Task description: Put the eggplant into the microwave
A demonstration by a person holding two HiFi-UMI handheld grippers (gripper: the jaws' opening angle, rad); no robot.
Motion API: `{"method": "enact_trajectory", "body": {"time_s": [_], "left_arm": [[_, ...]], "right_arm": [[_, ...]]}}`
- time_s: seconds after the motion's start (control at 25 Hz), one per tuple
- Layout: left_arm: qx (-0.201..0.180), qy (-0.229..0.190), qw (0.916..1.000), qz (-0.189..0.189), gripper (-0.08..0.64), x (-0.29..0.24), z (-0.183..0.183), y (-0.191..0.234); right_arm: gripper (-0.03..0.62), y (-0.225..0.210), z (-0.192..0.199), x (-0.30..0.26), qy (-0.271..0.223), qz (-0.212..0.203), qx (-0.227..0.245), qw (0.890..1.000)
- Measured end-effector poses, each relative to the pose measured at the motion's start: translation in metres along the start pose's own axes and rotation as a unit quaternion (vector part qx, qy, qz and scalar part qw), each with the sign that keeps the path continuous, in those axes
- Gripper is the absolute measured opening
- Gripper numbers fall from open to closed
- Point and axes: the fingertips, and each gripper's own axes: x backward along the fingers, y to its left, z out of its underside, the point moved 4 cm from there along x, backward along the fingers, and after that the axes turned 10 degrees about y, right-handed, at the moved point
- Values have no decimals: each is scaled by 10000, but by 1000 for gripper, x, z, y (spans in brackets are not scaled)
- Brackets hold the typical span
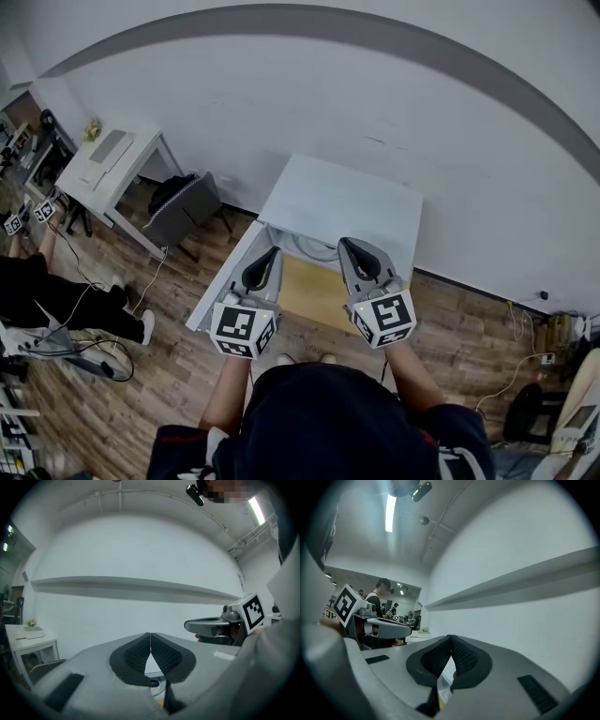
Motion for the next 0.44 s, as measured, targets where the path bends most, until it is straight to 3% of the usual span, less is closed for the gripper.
{"method": "enact_trajectory", "body": {"time_s": [0.44], "left_arm": [[-59, -5, 9999, -83, 17, 9, 1, 2]], "right_arm": [[11, 1, 4, 4, 29, 44, -72, 10000]]}}
